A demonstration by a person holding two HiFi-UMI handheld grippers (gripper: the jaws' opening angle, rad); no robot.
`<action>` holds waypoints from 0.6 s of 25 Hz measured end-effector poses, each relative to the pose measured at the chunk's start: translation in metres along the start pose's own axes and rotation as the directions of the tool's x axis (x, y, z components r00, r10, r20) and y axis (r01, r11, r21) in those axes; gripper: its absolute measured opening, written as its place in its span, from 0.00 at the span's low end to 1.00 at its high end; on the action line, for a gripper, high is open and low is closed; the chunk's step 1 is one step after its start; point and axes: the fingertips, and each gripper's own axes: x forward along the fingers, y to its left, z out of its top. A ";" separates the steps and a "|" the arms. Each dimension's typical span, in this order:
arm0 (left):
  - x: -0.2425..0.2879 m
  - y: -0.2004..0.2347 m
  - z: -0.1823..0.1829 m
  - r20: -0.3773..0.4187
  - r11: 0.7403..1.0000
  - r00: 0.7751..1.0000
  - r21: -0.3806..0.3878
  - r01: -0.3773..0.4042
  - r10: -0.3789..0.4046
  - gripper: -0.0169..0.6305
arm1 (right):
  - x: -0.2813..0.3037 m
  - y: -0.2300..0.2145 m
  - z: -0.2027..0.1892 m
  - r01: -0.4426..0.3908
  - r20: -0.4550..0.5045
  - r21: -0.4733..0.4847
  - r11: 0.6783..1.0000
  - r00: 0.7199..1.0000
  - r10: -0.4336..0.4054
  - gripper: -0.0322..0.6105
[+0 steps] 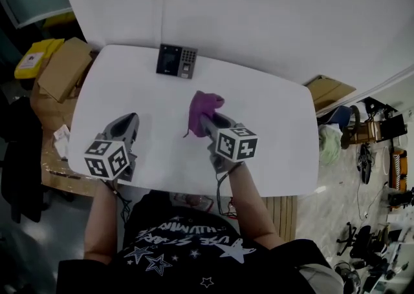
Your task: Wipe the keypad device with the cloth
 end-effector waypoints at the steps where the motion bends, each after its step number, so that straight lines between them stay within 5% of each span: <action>1: 0.003 0.006 0.004 0.000 1.000 1.000 0.000 0.004 -0.004 0.04 | 0.007 0.002 0.005 0.002 0.003 -0.001 1.000 1.000 -0.002 0.19; 15: 0.064 0.071 0.062 -0.010 0.998 0.998 0.017 0.066 -0.066 0.04 | 0.104 0.014 0.071 0.011 0.005 -0.046 0.999 1.000 -0.011 0.19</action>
